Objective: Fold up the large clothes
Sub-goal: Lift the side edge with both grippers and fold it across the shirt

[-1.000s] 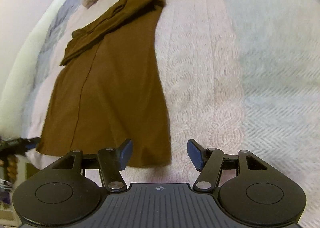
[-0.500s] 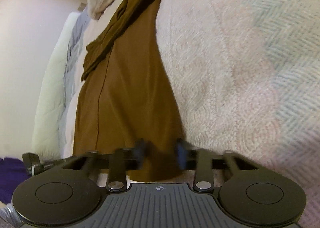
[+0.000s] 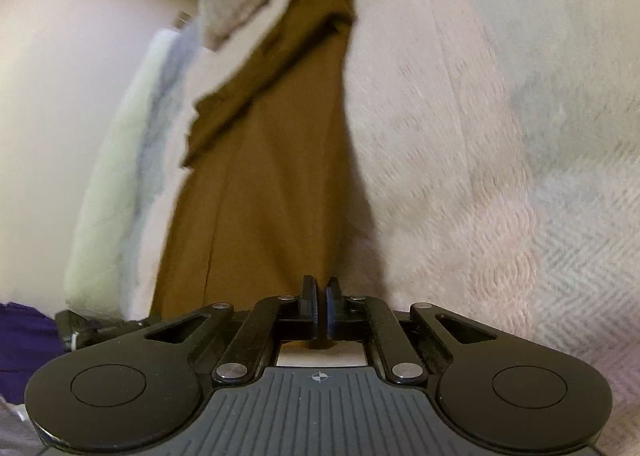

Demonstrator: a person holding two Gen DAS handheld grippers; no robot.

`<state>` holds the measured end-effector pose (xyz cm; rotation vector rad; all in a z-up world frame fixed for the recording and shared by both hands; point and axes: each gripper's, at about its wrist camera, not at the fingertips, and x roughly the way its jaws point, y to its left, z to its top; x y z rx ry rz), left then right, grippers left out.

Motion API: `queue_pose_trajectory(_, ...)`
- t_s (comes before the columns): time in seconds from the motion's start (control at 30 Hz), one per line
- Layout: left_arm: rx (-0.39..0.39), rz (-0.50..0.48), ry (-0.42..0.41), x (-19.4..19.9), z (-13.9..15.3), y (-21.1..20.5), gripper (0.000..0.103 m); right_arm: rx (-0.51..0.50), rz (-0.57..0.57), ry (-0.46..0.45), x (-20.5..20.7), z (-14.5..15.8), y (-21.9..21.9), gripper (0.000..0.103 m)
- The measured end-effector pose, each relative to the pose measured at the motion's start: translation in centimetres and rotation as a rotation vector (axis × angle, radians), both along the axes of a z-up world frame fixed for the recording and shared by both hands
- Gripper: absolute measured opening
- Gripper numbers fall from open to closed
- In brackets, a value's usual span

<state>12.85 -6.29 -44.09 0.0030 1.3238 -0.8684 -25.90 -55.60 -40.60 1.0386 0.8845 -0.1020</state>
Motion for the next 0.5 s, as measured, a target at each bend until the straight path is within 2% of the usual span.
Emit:
queue_pose_trajectory(0.03,-0.001,-0.003,-0.01,-0.1,0.1,-0.1,0.005,-0.008,0.003,0.016,0.3,-0.2,0.2,0.005)
queue_pose_trajectory(0.07,0.006,-0.015,-0.039,-0.3,0.5,-0.3,0.01,-0.027,0.006,0.034,0.4,-0.2,0.2,0.015)
queue_pose_trajectory(0.1,0.015,-0.037,-0.066,-0.6,0.9,-0.5,0.022,-0.045,0.006,0.05,0.4,-0.3,0.3,0.033)
queue_pose_trajectory(0.13,0.024,-0.061,-0.096,-0.9,1.4,-0.5,0.03,-0.05,0.0,0.062,0.1,-0.4,0.2,0.041)
queue_pose_trajectory(0.17,0.034,-0.085,-0.121,-1.1,1.8,-0.8,0.043,-0.044,-0.014,0.061,-0.1,-0.6,0.0,0.048)
queue_pose_trajectory(0.2,0.035,-0.102,-0.134,-1.2,2.0,-1.0,0.048,-0.031,-0.033,0.051,-0.2,-1.0,-0.1,0.048)
queue_pose_trajectory(0.23,0.03,-0.113,-0.133,-1.1,1.9,-1.2,0.049,-0.024,-0.046,0.05,-0.2,-1.2,-0.2,0.048)
queue_pose_trajectory(0.3,0.049,-0.115,-0.101,-0.7,0.9,-1.7,0.047,-0.016,-0.056,0.045,0.2,-1.8,-0.2,0.048)
queue_pose_trajectory(0.33,0.053,-0.122,-0.092,-0.6,0.3,-2.2,0.046,-0.016,-0.051,0.042,0.5,-2.0,-0.1,0.044)
queue_pose_trajectory(0.37,0.053,-0.122,-0.096,-0.6,0.1,-2.4,0.034,-0.01,-0.026,0.042,1.0,-2.0,0.1,0.01)
queue_pose_trajectory(0.4,0.04,-0.119,-0.089,-0.6,0.2,-2.4,0.002,0.001,-0.007,0.038,1.5,-1.9,0.3,0.002)
queue_pose_trajectory(0.43,0.023,-0.108,-0.068,-0.5,0.2,-2.3,0.001,-0.003,0.007,0.022,1.6,-1.5,0.5,0.002)
queue_pose_trajectory(0.5,0.004,-0.092,-0.083,-0.6,1.0,-1.8,0.001,-0.02,0.053,-0.031,1.4,0.1,0.8,0.001)
